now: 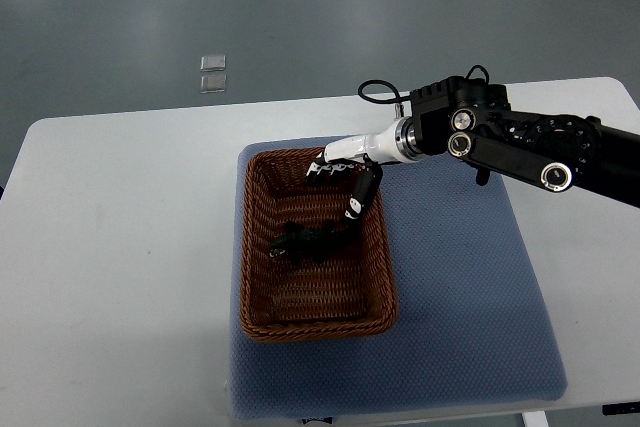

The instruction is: Place crocodile in brown basket with right hand

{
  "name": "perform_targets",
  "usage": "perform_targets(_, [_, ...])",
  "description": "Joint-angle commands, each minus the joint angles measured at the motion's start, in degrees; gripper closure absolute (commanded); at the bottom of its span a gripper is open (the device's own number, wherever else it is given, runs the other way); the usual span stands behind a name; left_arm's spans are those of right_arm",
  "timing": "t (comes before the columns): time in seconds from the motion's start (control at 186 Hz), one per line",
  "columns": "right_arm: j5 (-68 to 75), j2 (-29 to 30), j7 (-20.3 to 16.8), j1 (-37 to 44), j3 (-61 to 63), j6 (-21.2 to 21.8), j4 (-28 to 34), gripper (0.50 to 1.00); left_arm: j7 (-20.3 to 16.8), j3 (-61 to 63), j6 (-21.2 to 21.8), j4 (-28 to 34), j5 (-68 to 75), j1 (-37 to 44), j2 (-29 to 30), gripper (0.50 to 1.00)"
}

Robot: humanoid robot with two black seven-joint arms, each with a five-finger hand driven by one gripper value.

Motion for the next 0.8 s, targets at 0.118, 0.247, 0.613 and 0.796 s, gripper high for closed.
perform_targets(0.118, [4.3, -3.4, 0.5, -3.3, 13.3, -0.7, 0.1, 0.642, 0.0, 0.0, 0.0, 0.0, 0.0, 0.0, 0.0, 0.5])
perform_targets(0.247, [10.0, -3.3, 3.5, -9.4, 25.4, -5.2, -0.2, 0.642, 0.0, 0.0, 0.0, 0.0, 0.0, 0.0, 0.0, 0.5])
perform_targets(0.613, [25.8, 6.8, 16.0, -24.2, 50.0, -22.0, -5.7, 0.642, 0.0, 0.1, 0.1, -0.2, 0.0, 0.0, 0.0, 0.5])
perform_targets(0.796, [37.8, 9.0, 25.5, -26.5, 51.9, -24.5, -9.7, 0.632, 0.0, 0.1, 0.2, -0.2, 0.0, 0.0, 0.0, 0.5])
